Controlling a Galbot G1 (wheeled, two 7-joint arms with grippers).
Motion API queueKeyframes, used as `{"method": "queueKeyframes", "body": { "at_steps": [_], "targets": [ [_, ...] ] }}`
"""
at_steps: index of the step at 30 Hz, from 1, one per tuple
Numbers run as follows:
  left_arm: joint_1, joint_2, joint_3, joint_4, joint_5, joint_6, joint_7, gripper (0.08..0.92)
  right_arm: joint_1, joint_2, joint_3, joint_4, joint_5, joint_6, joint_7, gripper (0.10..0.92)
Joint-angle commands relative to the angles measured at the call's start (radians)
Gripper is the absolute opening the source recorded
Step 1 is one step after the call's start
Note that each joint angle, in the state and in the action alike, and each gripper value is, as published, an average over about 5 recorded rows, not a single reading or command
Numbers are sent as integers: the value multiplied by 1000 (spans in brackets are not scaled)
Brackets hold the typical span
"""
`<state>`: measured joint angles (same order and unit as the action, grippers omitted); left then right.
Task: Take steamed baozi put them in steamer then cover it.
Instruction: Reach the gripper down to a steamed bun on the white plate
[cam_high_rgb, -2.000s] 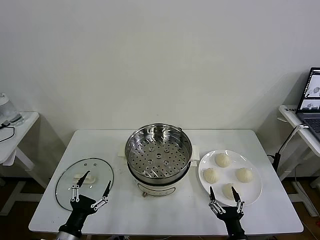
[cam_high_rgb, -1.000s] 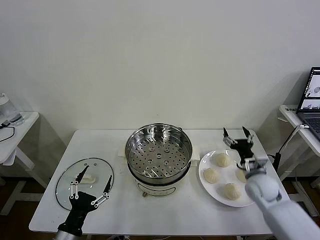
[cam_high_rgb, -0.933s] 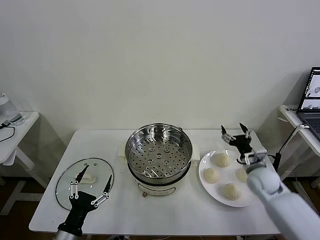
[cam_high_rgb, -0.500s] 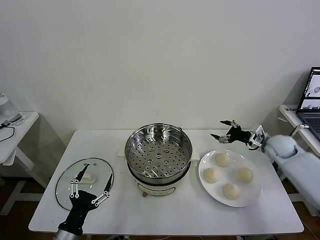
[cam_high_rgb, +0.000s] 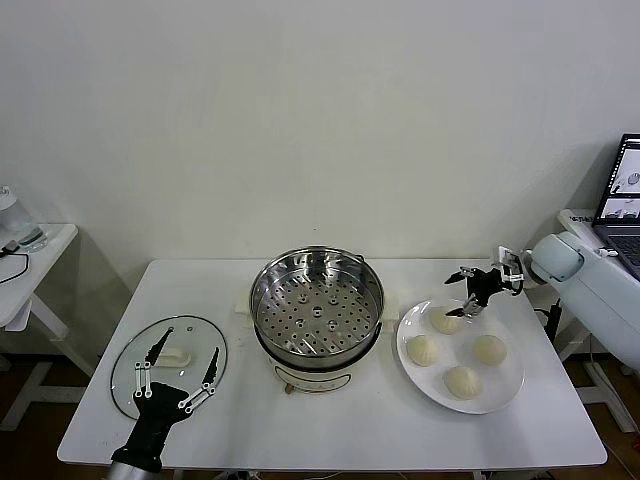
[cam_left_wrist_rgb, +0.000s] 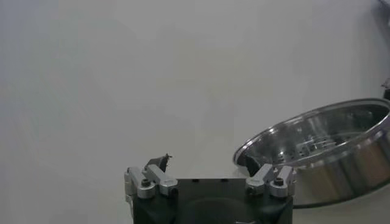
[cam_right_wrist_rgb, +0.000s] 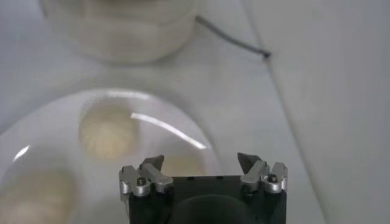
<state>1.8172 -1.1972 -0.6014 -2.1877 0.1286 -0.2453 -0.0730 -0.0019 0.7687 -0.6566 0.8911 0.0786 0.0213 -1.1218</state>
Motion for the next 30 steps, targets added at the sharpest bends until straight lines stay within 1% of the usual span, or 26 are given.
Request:
{"method": "queueKeyframes", "body": {
  "at_steps": [1,7,19,21,25,30],
  "targets": [
    [1,-3,-1,4,1,-1,-3,823,61,78,-73,-84,-157,0,-83,823],
    [1,-5,-1,8,1,-2,-4,823,38,130,-54,-135,-177,2,-45,823],
    [4,-6,-1,11,1,-7,-5,823,26,192,-47,-186,-216,16,-48,821],
    [4,-7,0,10,1,-7,-6,823,27,194,-51,-185,-225,17,-49,808],
    [4,-8,-2,10,0,-9,-7,823,32,189,-62,-169,-235,23,-50,751],
    [2,-9,-5,8,0,-10,-9,823,82,153,-114,-87,-210,26,-53,711]
  ]
}}
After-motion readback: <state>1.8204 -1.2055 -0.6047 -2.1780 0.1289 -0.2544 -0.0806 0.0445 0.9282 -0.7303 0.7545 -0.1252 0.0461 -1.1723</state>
